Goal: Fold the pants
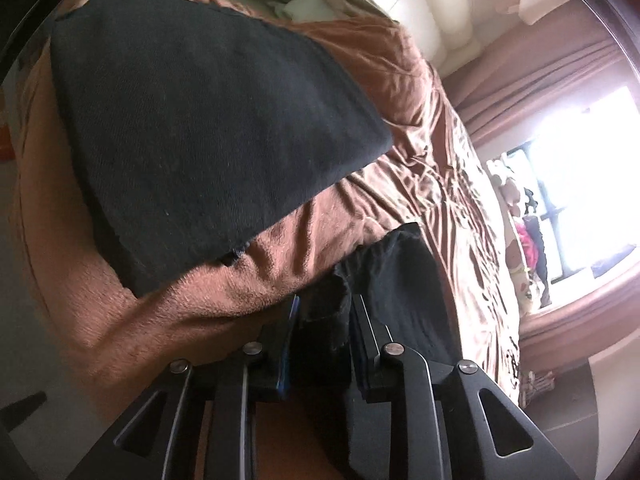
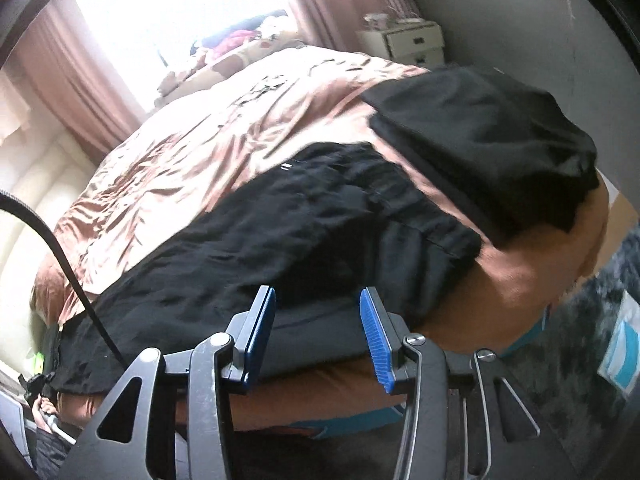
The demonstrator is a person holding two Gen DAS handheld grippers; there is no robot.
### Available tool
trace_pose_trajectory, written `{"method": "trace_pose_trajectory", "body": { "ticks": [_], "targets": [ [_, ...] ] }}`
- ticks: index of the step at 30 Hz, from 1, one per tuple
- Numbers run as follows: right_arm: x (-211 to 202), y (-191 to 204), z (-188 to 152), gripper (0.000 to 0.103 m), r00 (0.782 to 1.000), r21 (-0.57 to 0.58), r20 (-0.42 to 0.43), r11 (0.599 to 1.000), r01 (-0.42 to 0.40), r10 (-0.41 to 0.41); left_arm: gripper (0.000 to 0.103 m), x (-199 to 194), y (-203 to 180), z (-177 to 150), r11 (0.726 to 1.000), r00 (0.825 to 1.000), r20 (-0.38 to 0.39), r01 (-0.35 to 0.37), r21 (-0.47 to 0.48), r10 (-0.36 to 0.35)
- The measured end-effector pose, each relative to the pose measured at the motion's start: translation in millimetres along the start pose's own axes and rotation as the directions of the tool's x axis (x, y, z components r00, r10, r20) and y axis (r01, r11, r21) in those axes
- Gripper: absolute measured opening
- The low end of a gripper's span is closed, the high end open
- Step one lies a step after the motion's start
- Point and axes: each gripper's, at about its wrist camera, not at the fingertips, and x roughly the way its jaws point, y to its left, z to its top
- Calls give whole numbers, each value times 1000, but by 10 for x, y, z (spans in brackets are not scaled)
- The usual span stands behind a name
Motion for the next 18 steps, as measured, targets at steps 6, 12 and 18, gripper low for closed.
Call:
{"method": "trace_pose_trajectory", "body": {
  "ticks": [6, 12, 18],
  "targets": [
    [51, 508, 116, 42, 999, -95, 1, 994, -49, 49, 28, -38, 99, -96, 999, 999, -45, 30, -13, -30],
    [175, 1095, 172, 42, 992, -174, -15, 977, -125, 125, 33, 46, 127, -267, 998, 994, -90, 58, -28, -60],
    [490, 1562, 64, 42, 984, -242, -85, 955, -172, 155, 33, 125, 75, -354, 998, 994, -81, 66, -16, -67]
  ]
}}
